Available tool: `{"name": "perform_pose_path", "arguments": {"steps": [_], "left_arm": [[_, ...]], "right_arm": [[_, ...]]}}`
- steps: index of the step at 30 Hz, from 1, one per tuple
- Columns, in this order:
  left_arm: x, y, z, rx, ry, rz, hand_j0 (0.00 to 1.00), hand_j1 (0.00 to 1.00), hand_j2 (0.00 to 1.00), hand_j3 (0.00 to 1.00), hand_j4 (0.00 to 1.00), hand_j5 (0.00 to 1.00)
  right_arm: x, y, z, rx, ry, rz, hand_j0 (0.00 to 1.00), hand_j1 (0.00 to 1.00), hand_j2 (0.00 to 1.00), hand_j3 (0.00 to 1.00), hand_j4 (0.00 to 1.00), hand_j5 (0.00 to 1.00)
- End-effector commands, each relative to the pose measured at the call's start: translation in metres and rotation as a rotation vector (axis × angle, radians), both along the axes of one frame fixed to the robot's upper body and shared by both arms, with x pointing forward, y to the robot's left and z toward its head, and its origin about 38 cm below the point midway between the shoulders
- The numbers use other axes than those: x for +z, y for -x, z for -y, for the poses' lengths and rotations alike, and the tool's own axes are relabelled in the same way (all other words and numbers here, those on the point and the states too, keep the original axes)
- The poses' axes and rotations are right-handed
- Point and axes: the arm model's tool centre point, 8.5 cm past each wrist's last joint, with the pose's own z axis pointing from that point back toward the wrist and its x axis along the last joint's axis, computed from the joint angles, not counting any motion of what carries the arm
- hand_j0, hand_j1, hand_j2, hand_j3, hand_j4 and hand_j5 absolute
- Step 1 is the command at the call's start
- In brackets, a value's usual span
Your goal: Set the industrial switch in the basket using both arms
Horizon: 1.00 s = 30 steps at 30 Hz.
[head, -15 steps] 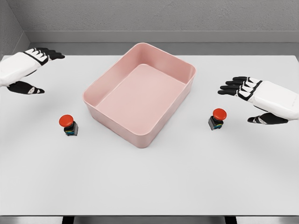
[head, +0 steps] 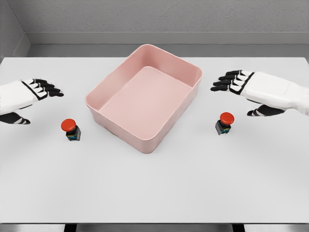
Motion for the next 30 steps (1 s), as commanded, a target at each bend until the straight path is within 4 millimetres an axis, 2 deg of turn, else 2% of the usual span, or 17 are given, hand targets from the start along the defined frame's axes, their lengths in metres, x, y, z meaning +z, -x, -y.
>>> {"name": "perform_pose_path", "arguments": {"steps": [1, 4, 7, 10, 12, 14, 21, 23, 25, 27, 30], "left_arm": [[0.007, 0.004, 0.004, -0.026, -0.042, 0.008, 1.00, 1.00, 1.00, 1.00, 1.00, 1.00], [0.005, 0.009, 0.007, -0.045, -0.073, 0.005, 1.00, 1.00, 1.00, 1.00, 1.00, 1.00], [0.003, 0.011, 0.021, -0.079, -0.052, 0.014, 1.00, 1.00, 1.00, 1.00, 1.00, 1.00], [-0.001, 0.011, 0.031, -0.099, -0.044, 0.021, 1.00, 1.00, 1.00, 1.00, 1.00, 1.00], [-0.004, 0.012, 0.035, -0.109, -0.047, 0.020, 1.00, 1.00, 1.00, 1.00, 1.00, 1.00], [-0.011, 0.014, 0.039, -0.116, -0.050, 0.014, 1.00, 1.00, 1.00, 1.00, 1.00, 1.00], [-0.025, 0.016, 0.049, -0.135, -0.070, -0.007, 1.00, 1.00, 1.00, 1.00, 1.00, 1.00], [-0.026, 0.017, 0.051, -0.142, -0.081, -0.016, 1.00, 1.00, 1.00, 1.00, 1.00, 1.00], [-0.027, 0.018, 0.053, -0.151, -0.096, -0.029, 0.97, 0.97, 0.97, 0.97, 0.97, 0.97], [-0.029, 0.018, 0.053, -0.153, -0.111, -0.041, 0.88, 0.88, 0.88, 0.88, 0.88, 0.88], [-0.030, 0.019, 0.054, -0.157, -0.114, -0.047, 0.85, 0.85, 0.85, 0.85, 0.85, 0.85]], "right_arm": [[-0.036, 0.003, -0.016, 0.009, 0.059, -0.137, 1.00, 1.00, 1.00, 1.00, 1.00, 1.00], [-0.040, 0.002, -0.015, -0.020, 0.067, -0.158, 1.00, 1.00, 1.00, 1.00, 1.00, 1.00], [-0.049, -0.003, -0.008, -0.099, 0.128, -0.236, 1.00, 1.00, 1.00, 1.00, 1.00, 1.00], [-0.042, -0.009, -0.007, -0.139, 0.127, -0.230, 1.00, 1.00, 1.00, 1.00, 1.00, 1.00], [-0.038, -0.015, -0.020, -0.127, 0.117, -0.221, 1.00, 1.00, 1.00, 1.00, 1.00, 1.00], [-0.044, -0.019, -0.030, -0.134, 0.110, -0.241, 1.00, 1.00, 1.00, 1.00, 1.00, 1.00], [-0.055, -0.031, -0.011, -0.248, 0.114, -0.289, 1.00, 1.00, 1.00, 1.00, 1.00, 1.00], [-0.061, -0.029, -0.013, -0.241, 0.121, -0.304, 1.00, 1.00, 1.00, 1.00, 1.00, 1.00], [-0.064, -0.028, -0.016, -0.235, 0.119, -0.312, 1.00, 1.00, 1.00, 1.00, 1.00, 1.00], [-0.068, -0.027, -0.019, -0.227, 0.122, -0.320, 1.00, 1.00, 1.00, 1.00, 1.00, 1.00], [-0.071, -0.028, -0.028, -0.207, 0.123, -0.326, 1.00, 1.00, 1.00, 1.00, 1.00, 1.00]]}}
